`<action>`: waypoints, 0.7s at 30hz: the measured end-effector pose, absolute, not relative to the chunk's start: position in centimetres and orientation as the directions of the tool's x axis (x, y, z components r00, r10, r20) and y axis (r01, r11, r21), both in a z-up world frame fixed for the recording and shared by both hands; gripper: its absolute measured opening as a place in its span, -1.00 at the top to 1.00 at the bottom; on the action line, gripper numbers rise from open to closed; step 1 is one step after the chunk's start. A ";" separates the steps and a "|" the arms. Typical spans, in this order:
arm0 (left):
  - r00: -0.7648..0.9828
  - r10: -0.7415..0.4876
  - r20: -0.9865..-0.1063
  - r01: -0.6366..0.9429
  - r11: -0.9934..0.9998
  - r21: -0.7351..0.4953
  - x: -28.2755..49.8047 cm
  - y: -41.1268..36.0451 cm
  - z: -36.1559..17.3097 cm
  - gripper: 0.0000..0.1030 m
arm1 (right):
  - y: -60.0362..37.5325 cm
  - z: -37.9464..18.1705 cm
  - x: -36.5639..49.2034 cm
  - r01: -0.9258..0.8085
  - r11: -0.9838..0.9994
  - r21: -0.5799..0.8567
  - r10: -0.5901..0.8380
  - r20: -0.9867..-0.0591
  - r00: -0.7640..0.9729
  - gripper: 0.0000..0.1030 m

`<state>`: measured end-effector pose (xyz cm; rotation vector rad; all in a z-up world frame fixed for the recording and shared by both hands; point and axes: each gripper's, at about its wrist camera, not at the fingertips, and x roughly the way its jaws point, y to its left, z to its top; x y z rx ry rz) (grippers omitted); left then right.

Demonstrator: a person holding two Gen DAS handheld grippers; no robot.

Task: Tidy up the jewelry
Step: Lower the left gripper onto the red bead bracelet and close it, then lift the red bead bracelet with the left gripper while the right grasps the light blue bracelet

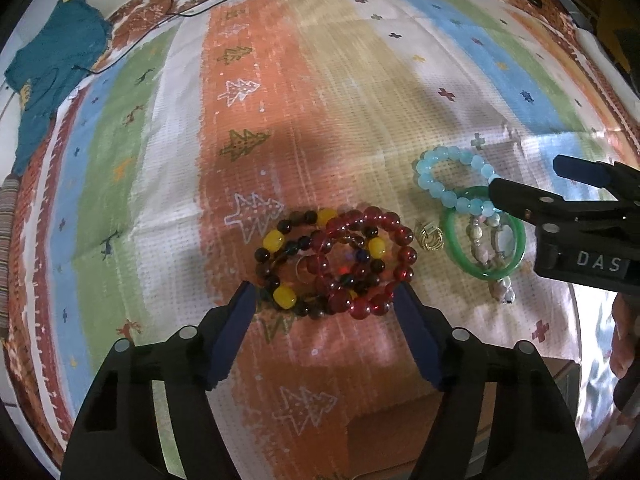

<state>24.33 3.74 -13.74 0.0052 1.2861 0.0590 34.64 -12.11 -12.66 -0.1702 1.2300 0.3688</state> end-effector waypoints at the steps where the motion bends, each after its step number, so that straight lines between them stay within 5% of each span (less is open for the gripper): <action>1: 0.278 0.045 -0.959 -0.040 0.999 0.035 24.4 3.8 -13.8 -0.29 | -12.0 -12.7 34.8 -0.363 0.929 0.068 0.181 -0.941 0.286 -0.91; 6: 0.271 0.028 -0.962 -0.040 0.999 0.018 24.9 3.9 -14.1 -0.02 | -11.5 -13.3 35.5 -0.358 0.931 0.066 0.175 -0.944 0.281 -0.91; 10: 0.257 0.003 -0.966 -0.036 0.999 -0.006 25.3 4.0 -14.6 0.25 | -11.4 -14.2 36.0 -0.343 0.936 0.074 0.170 -0.951 0.259 -0.59; 16: 0.246 -0.001 -0.969 -0.033 0.999 -0.009 25.6 4.0 -15.2 0.43 | -11.0 -15.1 36.3 -0.345 0.937 0.062 0.156 -0.955 0.251 -0.45; 21: 0.231 0.008 -0.973 -0.043 0.999 -0.002 26.0 4.2 -16.0 0.54 | -10.4 -14.9 36.3 -0.374 0.924 0.084 0.186 -0.952 0.244 0.07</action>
